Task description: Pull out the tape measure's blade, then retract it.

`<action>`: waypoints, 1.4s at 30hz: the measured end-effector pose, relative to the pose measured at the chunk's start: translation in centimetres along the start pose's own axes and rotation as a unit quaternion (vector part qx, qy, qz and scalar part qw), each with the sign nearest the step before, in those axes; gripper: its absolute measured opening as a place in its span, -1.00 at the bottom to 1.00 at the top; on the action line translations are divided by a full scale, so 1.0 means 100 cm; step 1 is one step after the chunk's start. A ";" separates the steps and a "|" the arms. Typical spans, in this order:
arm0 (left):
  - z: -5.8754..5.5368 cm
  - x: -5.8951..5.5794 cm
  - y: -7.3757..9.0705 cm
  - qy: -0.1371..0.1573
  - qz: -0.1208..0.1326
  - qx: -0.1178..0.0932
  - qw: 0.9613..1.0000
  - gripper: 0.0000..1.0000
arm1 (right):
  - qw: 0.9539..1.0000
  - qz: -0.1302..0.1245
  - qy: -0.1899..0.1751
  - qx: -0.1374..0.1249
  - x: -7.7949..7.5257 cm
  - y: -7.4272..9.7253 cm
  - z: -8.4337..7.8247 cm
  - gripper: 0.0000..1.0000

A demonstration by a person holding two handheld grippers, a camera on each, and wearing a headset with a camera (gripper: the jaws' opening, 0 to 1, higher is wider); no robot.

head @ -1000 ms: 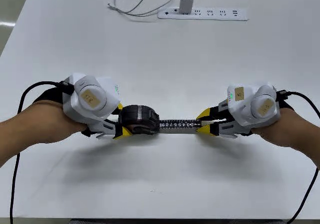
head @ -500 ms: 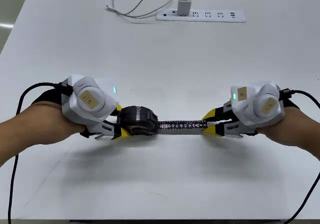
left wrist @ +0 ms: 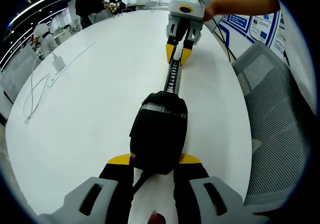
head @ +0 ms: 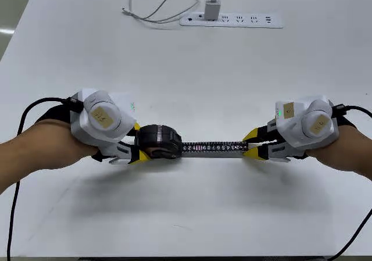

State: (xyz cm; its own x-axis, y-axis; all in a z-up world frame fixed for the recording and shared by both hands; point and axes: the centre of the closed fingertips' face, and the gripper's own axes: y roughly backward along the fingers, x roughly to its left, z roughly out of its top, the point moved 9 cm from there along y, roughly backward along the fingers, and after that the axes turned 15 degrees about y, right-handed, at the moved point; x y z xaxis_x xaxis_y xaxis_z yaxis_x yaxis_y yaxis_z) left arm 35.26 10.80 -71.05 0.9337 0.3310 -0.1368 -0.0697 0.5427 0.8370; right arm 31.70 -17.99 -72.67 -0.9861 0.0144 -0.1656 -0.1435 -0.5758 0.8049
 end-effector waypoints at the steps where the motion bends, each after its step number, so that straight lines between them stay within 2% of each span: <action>1: 0.000 0.000 0.000 0.000 0.000 0.000 1.000 -0.49 | 1.000 0.000 -0.001 0.001 0.000 0.001 -0.001 -0.84; 24: 0.000 0.000 0.000 -0.003 0.000 0.001 1.000 -0.49 | 1.000 0.003 -0.001 0.027 0.002 0.018 -0.020 -0.84; 42: 0.001 0.000 0.000 -0.005 -0.001 0.000 1.000 -0.49 | 0.999 0.005 -0.009 0.045 0.009 0.032 -0.035 -0.85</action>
State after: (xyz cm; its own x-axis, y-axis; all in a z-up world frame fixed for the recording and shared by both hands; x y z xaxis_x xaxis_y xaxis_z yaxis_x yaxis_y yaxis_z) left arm 35.29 10.73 -71.03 0.9376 0.3214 -0.1329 -0.0680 0.5441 0.8363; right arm 30.65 -22.69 -72.23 -0.9886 0.0243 -0.1485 -0.1406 -0.5008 0.8541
